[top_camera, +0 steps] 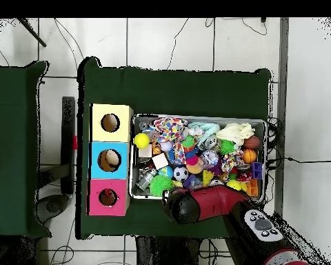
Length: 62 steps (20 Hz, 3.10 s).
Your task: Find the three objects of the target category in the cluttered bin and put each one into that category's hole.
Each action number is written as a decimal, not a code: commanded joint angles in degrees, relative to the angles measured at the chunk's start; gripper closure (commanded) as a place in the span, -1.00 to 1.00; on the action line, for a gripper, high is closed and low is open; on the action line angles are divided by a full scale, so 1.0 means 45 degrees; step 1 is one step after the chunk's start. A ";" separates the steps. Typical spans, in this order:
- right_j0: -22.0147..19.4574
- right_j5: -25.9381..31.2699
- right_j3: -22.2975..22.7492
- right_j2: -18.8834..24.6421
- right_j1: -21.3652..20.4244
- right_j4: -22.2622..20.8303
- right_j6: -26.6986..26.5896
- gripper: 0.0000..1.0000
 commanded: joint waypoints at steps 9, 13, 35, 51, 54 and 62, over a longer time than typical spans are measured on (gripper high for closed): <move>-0.0621 -0.0006 -0.0825 0.0083 0.0544 -0.0259 -0.0038 -1.00; -0.0676 0.0187 -0.0662 0.0201 0.0153 -0.0154 -0.0113 -1.00; -0.0532 0.0246 -0.1627 0.0996 0.0538 0.0222 -0.0228 -1.00; -0.0824 0.1158 -0.2669 0.1805 0.1063 0.0310 -0.1065 -1.00; -0.0908 0.1479 -0.2714 0.1951 0.1009 0.0345 -0.1156 -1.00; -0.1046 0.1079 -0.2772 0.2188 0.1053 -0.0131 -0.1059 1.00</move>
